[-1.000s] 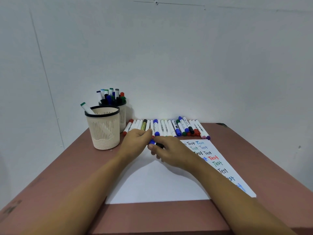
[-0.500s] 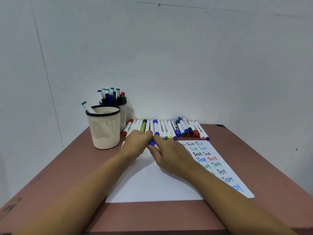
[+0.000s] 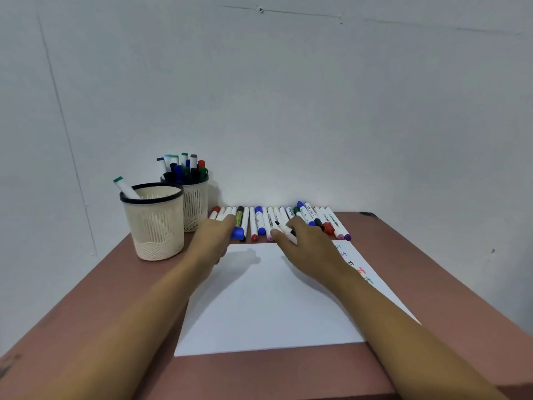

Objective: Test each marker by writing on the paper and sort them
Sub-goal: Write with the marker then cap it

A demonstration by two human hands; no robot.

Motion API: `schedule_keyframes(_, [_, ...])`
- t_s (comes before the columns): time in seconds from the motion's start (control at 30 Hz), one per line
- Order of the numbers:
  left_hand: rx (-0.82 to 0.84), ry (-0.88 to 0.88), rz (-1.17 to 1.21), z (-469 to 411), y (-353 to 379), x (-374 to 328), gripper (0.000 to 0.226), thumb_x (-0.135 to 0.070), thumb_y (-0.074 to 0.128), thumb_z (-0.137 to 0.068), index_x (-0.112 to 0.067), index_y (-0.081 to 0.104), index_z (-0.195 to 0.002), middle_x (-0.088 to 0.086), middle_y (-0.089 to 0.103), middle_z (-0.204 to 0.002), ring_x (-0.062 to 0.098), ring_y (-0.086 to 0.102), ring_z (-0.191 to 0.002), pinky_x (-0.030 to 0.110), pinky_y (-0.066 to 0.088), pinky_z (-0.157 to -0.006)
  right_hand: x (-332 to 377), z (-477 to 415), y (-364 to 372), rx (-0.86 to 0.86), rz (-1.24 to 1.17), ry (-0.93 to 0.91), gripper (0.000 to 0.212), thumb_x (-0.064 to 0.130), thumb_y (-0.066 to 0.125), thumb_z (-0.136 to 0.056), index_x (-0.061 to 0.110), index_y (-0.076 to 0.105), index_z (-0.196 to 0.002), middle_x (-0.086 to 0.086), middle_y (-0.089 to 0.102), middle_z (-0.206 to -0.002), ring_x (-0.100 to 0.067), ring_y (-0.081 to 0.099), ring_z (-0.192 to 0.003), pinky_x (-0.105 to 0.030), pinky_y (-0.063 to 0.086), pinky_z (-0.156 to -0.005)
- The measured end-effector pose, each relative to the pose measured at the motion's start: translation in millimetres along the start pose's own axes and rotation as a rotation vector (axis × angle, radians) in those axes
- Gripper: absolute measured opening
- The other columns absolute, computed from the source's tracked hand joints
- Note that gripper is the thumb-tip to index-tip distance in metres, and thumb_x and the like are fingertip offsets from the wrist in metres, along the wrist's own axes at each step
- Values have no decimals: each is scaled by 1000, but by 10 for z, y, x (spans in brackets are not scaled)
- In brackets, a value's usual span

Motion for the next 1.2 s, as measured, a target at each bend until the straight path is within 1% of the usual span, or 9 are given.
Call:
schedule_keyframes(0.1, [52,89,-88,-23,38,33,38,-25,43,-94,-10,38,-59,2,32,-52,16,26,-46,26,21,-47,-161,-17,-27,68,-168,96,18,13,42,-97,25,32,-105,-3,42,-66,-15,39,-59,-30,31,-57])
schedule_keyframes(0.2, [53,149,-119,23,52,59,46,-37,45,-94,-14,36,-56,0,31,-51,16,26,-49,30,20,-53,-172,-39,-48,40,-325,132,31,0,31,-94,23,51,-91,-12,47,-77,-20,41,-68,-28,32,-61])
schedule_keyframes(0.27, [13,183,-154,32,31,48,53,-44,43,-96,-16,31,-52,-1,31,-51,16,28,-51,31,21,-56,-230,-67,-125,-68,-649,267,39,-4,31,-89,16,63,-83,-12,53,-81,-19,47,-71,-29,37,-65])
schedule_keyframes(0.4, [-34,260,-302,97,30,29,53,-48,39,-97,-23,33,-51,-5,34,-53,12,32,-54,30,21,-53,-402,-54,-141,-76,-1330,516,32,3,44,-92,-2,58,-121,-28,63,-104,-24,65,-87,-37,47,-76])
schedule_keyframes(0.47, [-20,277,-350,87,50,58,48,-47,40,-96,-18,36,-57,-4,37,-58,11,34,-57,29,23,-53,-462,-60,-124,-43,-1315,492,33,4,46,-96,1,50,-129,-26,64,-114,-23,68,-92,-43,51,-81])
schedule_keyframes(0.6, [-42,325,-449,44,60,69,43,-44,45,-95,-10,41,-69,0,41,-66,13,36,-60,27,24,-52,-574,-46,-162,-172,-945,486,15,25,50,-99,11,51,-105,-5,66,-71,-16,66,-61,-33,54,-59])
schedule_keyframes(0.73, [-13,342,-506,5,93,93,40,-46,49,-93,-14,47,-68,-1,45,-72,16,42,-68,25,29,-55,-687,-38,-152,-215,-781,545,40,49,46,-97,12,58,-87,1,37,-53,-12,31,-43,-20,26,-41])
schedule_keyframes(0.97, [14,327,-550,-33,116,169,39,-49,52,-90,-11,58,-82,-1,53,-81,20,50,-79,35,39,-74,-767,-58,-125,-273,-708,490,13,8,54,-90,2,57,-78,-6,54,-61,-15,49,-51,-22,46,-46])
schedule_keyframes(1.2, [74,342,-652,-37,152,186,30,-46,57,-87,-22,46,-71,-8,45,-81,16,47,-77,35,40,-83,-739,-41,-115,-309,-625,441,17,7,61,-87,12,53,-72,-4,57,-63,-15,52,-53,-22,47,-46])
Point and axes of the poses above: each hand's wrist, its own z-axis away from the middle knuckle, its own y-axis out of the palm, x = y × z, the point moved 6 cm from there along -z, towards the middle knuckle
